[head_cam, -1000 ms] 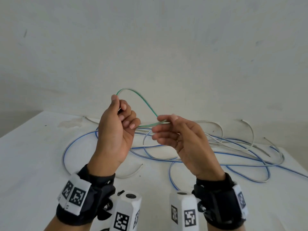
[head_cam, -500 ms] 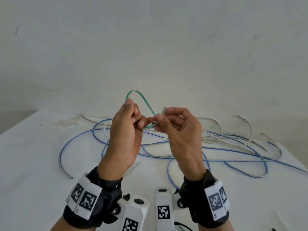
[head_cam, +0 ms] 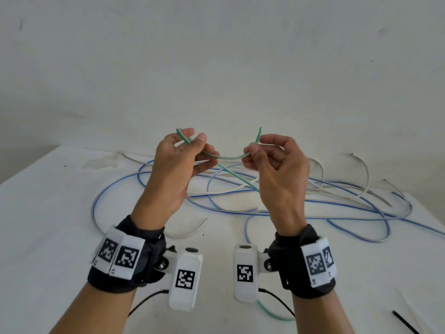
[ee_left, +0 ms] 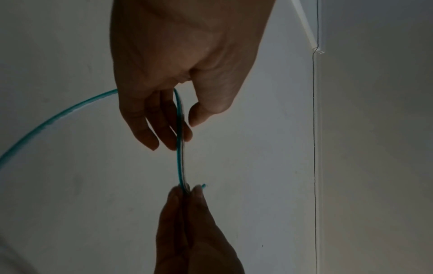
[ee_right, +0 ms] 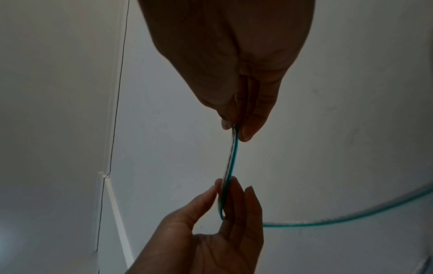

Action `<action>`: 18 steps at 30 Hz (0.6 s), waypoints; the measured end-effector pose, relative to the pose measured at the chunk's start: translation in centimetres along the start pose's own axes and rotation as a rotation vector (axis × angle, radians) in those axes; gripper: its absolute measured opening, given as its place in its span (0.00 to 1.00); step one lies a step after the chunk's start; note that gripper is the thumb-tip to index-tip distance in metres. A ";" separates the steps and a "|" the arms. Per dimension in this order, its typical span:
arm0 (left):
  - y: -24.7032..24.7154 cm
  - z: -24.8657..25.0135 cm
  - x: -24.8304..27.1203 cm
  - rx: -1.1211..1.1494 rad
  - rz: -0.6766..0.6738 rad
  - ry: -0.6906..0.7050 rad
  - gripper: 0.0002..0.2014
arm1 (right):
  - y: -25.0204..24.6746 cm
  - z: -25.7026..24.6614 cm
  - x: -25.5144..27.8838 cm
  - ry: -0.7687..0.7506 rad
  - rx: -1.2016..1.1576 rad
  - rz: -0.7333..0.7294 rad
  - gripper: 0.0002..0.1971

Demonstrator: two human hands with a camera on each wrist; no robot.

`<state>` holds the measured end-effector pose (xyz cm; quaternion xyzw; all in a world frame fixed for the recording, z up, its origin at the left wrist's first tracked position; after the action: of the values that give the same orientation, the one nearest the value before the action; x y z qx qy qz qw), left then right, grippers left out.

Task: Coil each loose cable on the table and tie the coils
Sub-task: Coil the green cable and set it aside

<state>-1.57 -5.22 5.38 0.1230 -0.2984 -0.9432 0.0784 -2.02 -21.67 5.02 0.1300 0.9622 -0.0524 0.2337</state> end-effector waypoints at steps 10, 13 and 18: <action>-1.5 0.6 -1.0 0.046 0.071 -0.064 0.04 | -0.1 0.9 -0.1 -0.112 0.222 0.044 0.04; -2.2 1.0 -1.3 0.024 -0.031 -0.083 0.04 | 0.0 1.2 -0.2 -0.104 0.247 0.043 0.06; -2.2 1.5 -0.5 -0.261 -0.272 -0.027 0.09 | 0.1 0.8 -0.2 -0.135 0.258 -0.132 0.12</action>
<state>-1.71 -2.47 5.39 0.1383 -0.1554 -0.9774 -0.0388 -1.52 -21.77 4.40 0.0918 0.9359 -0.1996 0.2753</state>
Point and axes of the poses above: each hand's wrist, its own x-axis away from the middle knuckle, its own y-axis out of the palm, z = x × y, the point moved 1 cm from there along -x, towards the middle knuckle, and after that the axes turned 12 degrees about x, right-handed, at the moved point
